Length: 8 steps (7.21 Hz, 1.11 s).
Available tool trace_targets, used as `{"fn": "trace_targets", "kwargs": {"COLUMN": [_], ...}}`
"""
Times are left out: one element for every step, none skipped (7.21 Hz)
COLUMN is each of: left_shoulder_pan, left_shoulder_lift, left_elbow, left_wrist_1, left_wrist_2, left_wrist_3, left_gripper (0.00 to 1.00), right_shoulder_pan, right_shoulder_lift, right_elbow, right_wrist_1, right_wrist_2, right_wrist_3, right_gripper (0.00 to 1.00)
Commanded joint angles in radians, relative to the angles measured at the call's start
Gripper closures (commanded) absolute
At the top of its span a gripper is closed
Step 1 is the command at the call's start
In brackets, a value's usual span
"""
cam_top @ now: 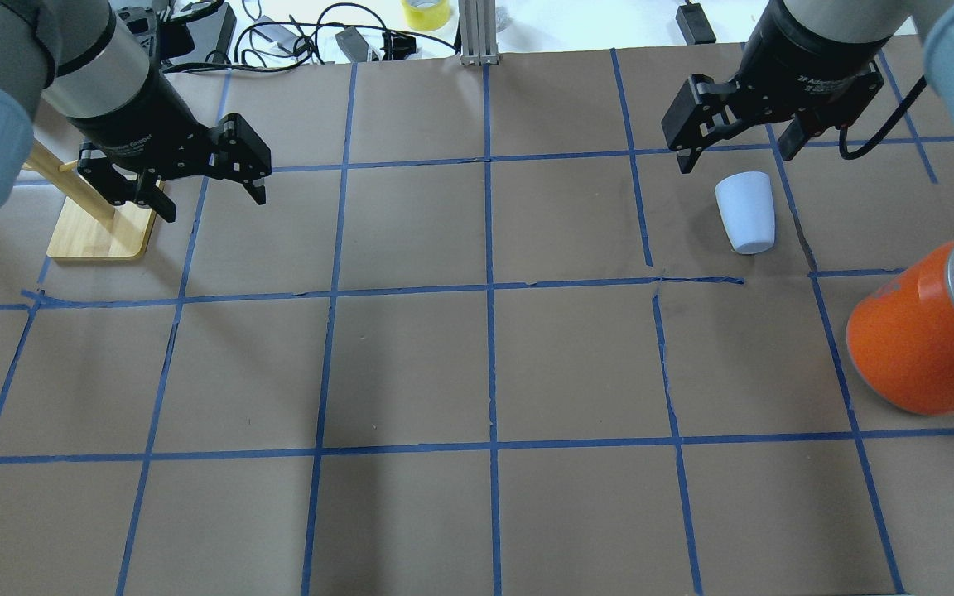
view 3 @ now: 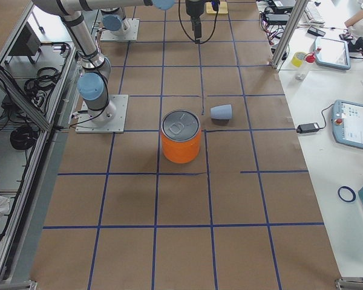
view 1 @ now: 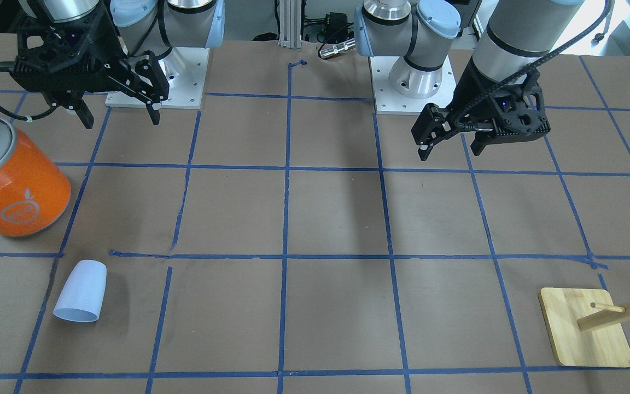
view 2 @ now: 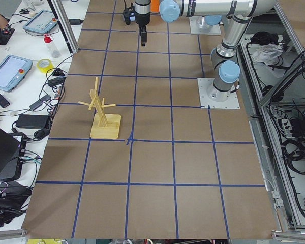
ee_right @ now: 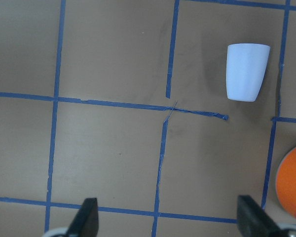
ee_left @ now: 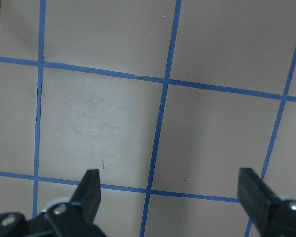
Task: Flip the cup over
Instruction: 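Lower the right gripper over the upright white cup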
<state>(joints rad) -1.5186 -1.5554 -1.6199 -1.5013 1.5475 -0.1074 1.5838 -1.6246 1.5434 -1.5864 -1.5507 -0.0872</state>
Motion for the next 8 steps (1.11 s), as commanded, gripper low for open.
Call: {"fn": "trace_targets", "kwargs": {"left_shoulder_pan": [0.000, 0.000, 0.000, 0.000, 0.000, 0.002, 0.002, 0.002], "left_shoulder_lift": [0.001, 0.002, 0.002, 0.002, 0.003, 0.005, 0.008, 0.008], "left_elbow": [0.000, 0.000, 0.000, 0.000, 0.002, 0.000, 0.000, 0.000], "left_wrist_1": [-0.008, -0.007, -0.010, -0.007, -0.013, -0.011, -0.016, -0.013], "left_wrist_2": [0.000, -0.001, 0.000, -0.001, -0.001, -0.001, -0.001, -0.001], "left_wrist_3": [0.000, 0.000, 0.000, 0.000, 0.000, 0.000, 0.000, -0.002], "left_gripper": [0.00, 0.00, 0.00, 0.00, 0.00, 0.00, 0.00, 0.00], "right_shoulder_pan": [0.001, -0.005, -0.011, -0.021, -0.048, -0.095, -0.170, -0.200], "right_shoulder_lift": [-0.012, 0.001, 0.002, 0.003, 0.023, 0.108, 0.223, 0.349], "right_elbow": [0.027, 0.050, 0.047, 0.041, 0.044, 0.040, 0.038, 0.035], "right_wrist_1": [0.015, 0.029, 0.127, 0.115, 0.001, -0.073, -0.206, -0.374], "right_wrist_2": [0.012, 0.006, -0.006, -0.011, -0.037, -0.042, -0.042, -0.034], "right_wrist_3": [-0.003, 0.012, 0.012, -0.008, -0.015, -0.019, -0.026, -0.028], "right_gripper": [0.00, 0.00, 0.00, 0.00, 0.00, 0.00, 0.00, 0.00]}}
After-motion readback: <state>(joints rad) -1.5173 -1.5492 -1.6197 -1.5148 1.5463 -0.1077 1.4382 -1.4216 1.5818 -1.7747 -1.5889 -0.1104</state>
